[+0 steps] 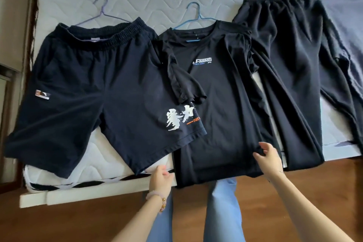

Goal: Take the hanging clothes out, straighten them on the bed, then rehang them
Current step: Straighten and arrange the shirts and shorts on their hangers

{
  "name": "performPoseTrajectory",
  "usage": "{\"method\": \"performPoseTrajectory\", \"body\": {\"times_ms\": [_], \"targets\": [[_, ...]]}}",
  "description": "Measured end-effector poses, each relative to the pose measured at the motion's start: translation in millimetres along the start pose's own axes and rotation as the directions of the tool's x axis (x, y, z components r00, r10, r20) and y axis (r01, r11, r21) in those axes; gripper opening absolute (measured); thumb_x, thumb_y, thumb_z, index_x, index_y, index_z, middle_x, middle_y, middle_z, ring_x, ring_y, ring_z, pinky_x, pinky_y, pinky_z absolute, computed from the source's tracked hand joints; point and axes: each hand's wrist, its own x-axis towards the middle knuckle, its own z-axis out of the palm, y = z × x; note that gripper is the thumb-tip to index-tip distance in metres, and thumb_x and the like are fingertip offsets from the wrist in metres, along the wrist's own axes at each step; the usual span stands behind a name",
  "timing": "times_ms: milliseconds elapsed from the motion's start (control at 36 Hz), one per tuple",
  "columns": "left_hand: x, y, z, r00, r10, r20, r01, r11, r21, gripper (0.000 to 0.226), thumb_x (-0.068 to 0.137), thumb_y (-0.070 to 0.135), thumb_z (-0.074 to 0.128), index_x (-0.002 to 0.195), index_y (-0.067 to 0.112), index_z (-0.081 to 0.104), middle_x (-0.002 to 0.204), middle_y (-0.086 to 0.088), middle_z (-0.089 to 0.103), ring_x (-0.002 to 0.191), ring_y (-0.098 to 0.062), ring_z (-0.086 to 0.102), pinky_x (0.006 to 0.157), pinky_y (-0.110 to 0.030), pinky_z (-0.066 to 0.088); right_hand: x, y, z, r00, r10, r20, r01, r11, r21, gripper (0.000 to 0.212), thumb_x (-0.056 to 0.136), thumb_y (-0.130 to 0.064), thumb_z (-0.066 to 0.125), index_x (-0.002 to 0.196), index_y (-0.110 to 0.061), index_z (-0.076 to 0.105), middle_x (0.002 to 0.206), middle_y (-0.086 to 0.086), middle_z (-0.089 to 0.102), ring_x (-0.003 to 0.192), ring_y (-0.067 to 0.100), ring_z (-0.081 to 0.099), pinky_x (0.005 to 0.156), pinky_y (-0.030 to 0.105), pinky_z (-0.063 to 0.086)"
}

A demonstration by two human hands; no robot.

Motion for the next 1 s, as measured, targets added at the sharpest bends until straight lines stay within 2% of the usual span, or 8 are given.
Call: {"method": "performPoseTrajectory", "body": {"times_ms": [111,278,417,500,611,750,861,1000], "targets": [[-8.9,23.0,27.9,0.992,0.054,-0.117,-0.034,0.986,0.162,0.044,0.089,0.027,0.067,0.121,0.002,0.052,0.121,-0.01,0.054,0.112,-0.031,0.056,0.093,-0.035,0.046,25.0,20.2,-26.6,1.0,0.03,-0.007,-0.03,0.999,-0.033,0.06,0.078,-0.012,0.067,0.134,-0.005,0.046,0.133,0.016,0.05,0.121,0.033,0.049,0.098,0.039,0.041],[-19.1,54.5,72.4,0.919,-0.01,-0.393,0.123,0.957,0.263,0.064,0.084,0.04,0.071,0.129,-0.001,0.05,0.13,-0.02,0.055,0.125,-0.037,0.048,0.1,-0.044,0.043,53.7,37.4,-43.9,0.997,-0.064,0.037,0.068,0.993,-0.095,0.053,0.08,-0.02,0.068,0.126,-0.003,0.049,0.125,0.018,0.047,0.115,0.035,0.049,0.097,0.04,0.039],[-18.7,71.3,98.9,0.875,-0.048,-0.483,0.199,0.943,0.266,0.038,0.093,0.02,0.059,0.12,-0.005,0.049,0.123,-0.027,0.058,0.12,-0.041,0.052,0.093,-0.047,0.044,66.4,35.4,-41.4,0.988,-0.088,0.126,0.107,0.983,-0.152,0.041,0.081,-0.034,0.066,0.107,-0.008,0.05,0.111,0.009,0.057,0.108,0.033,0.054,0.077,0.038,0.044],[-18.4,77.5,101.1,0.885,-0.082,-0.459,0.207,0.951,0.229,0.018,0.097,0.013,0.048,0.106,-0.002,0.044,0.112,-0.031,0.061,0.106,-0.046,0.06,0.083,-0.045,0.047,74.8,35.6,-40.2,0.966,-0.095,0.242,0.145,0.969,-0.199,0.026,0.088,-0.032,0.059,0.1,-0.01,0.054,0.102,0.005,0.063,0.098,0.031,0.059,0.073,0.035,0.045],[-21.7,75.6,92.9,0.898,-0.104,-0.427,0.178,0.974,0.138,0.019,0.099,0.014,0.046,0.106,-0.004,0.046,0.114,-0.035,0.06,0.106,-0.047,0.058,0.082,-0.043,0.044,83.3,40.2,-53.8,0.912,-0.156,0.38,0.142,0.988,0.063,0.02,0.093,-0.024,0.053,0.101,-0.007,0.06,0.095,0.004,0.064,0.093,0.024,0.06,0.072,0.031,0.042],[-31.5,63.0,83.2,0.882,-0.089,-0.462,0.105,0.994,0.009,0.023,0.1,0.018,0.048,0.106,-0.004,0.049,0.098,-0.026,0.059,0.093,-0.04,0.057,0.078,-0.042,0.043,97.2,66.3,-92.8,0.935,-0.186,0.303,0.131,0.973,0.193,0.024,0.094,-0.023,0.051,0.088,0.0,0.05,0.081,0.012,0.055,0.078,0.022,0.05,0.066,0.032,0.037],[-34.4,58.3,81.2,0.924,-0.145,-0.355,0.077,0.977,-0.2,0.021,0.1,0.023,0.052,0.1,0.003,0.048,0.088,-0.011,0.053,0.093,-0.027,0.05,0.08,-0.034,0.037,106.4,78.6,-127.2,0.95,-0.232,0.21,0.191,0.961,0.199,0.027,0.093,-0.02,0.054,0.08,0.003,0.049,0.071,0.008,0.045,0.07,0.018,0.04,0.059,0.026,0.032],[-34.7,48.6,79.0,0.963,-0.265,-0.043,0.208,0.836,-0.508,0.054,0.091,0.031,0.066,0.136,0.006,0.049,0.138,-0.005,0.054,0.13,-0.026,0.049,0.113,-0.042,0.037,118.7,86.5,-146.9,0.943,-0.234,0.237,0.193,0.964,0.184,0.035,0.092,-0.026,0.055,0.082,0.007,0.046,0.069,0.009,0.043,0.067,0.02,0.038,0.056,0.032,0.029]]}}
